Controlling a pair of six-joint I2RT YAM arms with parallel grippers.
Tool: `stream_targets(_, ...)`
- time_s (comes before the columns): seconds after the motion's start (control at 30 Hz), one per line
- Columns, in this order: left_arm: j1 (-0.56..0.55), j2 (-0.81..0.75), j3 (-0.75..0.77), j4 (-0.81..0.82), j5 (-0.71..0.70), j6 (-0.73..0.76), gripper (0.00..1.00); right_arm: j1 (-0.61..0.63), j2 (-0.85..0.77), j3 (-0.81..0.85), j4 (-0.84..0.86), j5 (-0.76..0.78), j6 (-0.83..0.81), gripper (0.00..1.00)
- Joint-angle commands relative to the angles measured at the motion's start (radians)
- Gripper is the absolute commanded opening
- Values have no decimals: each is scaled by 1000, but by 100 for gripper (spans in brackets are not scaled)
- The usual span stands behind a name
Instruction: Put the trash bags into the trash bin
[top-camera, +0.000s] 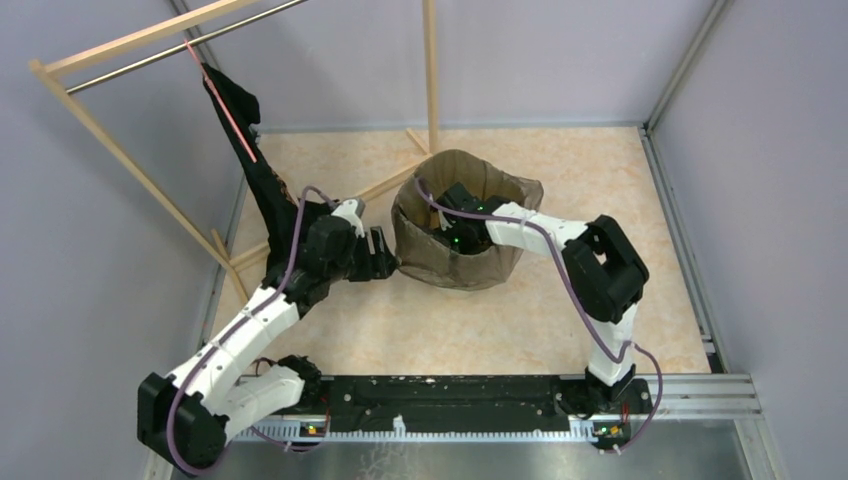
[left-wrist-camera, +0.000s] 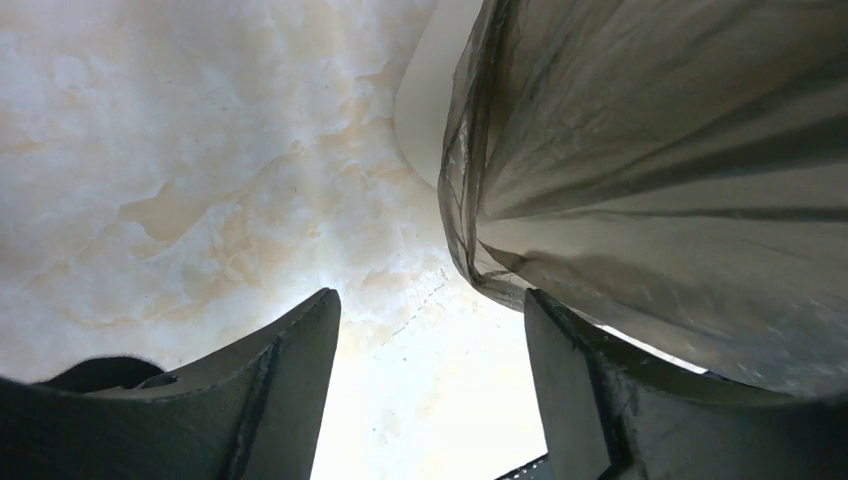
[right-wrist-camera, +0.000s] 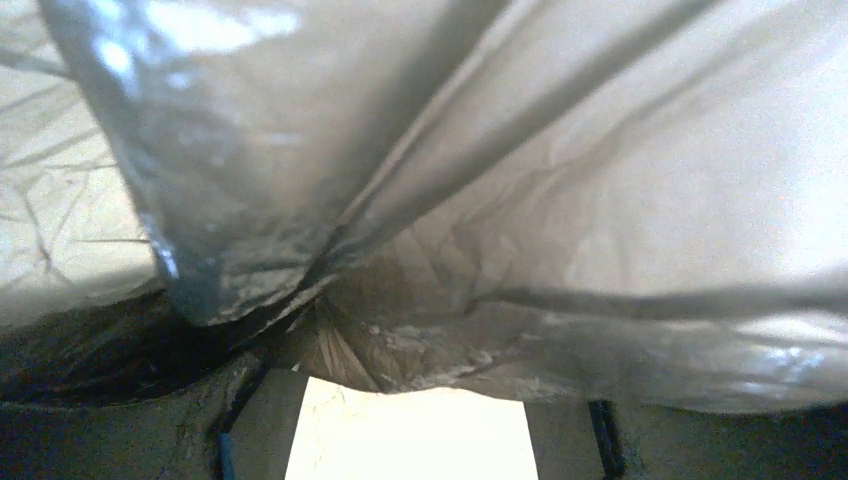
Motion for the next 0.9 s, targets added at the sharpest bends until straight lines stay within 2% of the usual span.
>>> stream_targets(0.0, 1, -87, 70, -50, -7, 29, 77, 14, -77, -21, 8, 11, -12, 72)
stream_targets(0.27, 1, -243, 166, -72, 45, 79, 98, 25, -135, 10, -8, -11, -19, 79)
stream_targets(0.5, 1, -347, 260, -63, 71, 143, 99, 33, -210, 20, -2, -33, -2, 87)
stream_targets(0.7, 1, -433, 282, -13, 98, 169, 99, 36, -285, 11, 17, -36, 16, 94)
stream_targets(0.87, 1, -466, 284, -13, 65, 171, 99, 37, -248, 29, -13, -1, 7, 95)
